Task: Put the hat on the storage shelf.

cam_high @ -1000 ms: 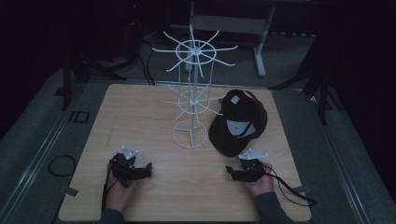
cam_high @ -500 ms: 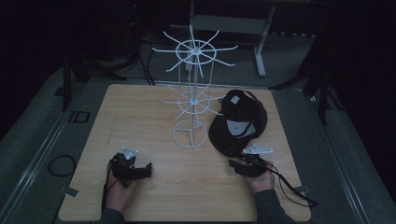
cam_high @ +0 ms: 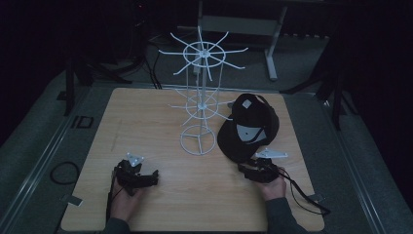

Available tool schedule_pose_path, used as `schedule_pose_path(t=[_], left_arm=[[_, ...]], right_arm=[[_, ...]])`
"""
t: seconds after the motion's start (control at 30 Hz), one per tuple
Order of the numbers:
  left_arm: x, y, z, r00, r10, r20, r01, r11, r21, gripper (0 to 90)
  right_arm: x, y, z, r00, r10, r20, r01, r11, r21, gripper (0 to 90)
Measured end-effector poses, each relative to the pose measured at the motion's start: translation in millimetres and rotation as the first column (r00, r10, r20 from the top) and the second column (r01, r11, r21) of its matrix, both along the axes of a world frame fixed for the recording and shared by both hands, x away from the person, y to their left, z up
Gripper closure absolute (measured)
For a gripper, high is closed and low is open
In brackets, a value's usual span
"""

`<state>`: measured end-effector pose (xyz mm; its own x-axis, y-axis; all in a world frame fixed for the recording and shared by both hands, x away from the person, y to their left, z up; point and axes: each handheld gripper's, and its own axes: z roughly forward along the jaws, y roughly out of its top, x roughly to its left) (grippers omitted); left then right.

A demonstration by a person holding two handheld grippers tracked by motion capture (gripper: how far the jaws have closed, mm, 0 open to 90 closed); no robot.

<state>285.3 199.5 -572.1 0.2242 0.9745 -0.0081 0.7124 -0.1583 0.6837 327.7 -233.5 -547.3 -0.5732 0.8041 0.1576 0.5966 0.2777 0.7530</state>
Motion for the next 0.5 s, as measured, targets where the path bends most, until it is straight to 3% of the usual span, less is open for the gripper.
schedule_pose_path(t=[0.27, 0.37, 0.5], left_arm=[[0.0, 0.0, 0.0, 1.0000, 0.000, 0.000, 0.000, 1.0000, 0.000, 0.2], [0.0, 0.0, 0.0, 1.0000, 0.000, 0.000, 0.000, 1.0000, 0.000, 0.2], [0.0, -0.1, 0.0, 1.0000, 0.001, 0.000, -0.001, 1.0000, -0.001, 0.2]], right_arm=[[6.5, 9.7, 2.4, 1.0000, -0.007, 0.006, 0.007, 0.9998, 0.021, 44.2], [13.1, 13.5, 2.4, 0.9993, -0.038, -0.005, 0.038, 0.9965, 0.074, 46.0], [18.6, 15.1, 0.1, 0.9964, -0.081, -0.026, 0.083, 0.9906, 0.109, 49.0]])
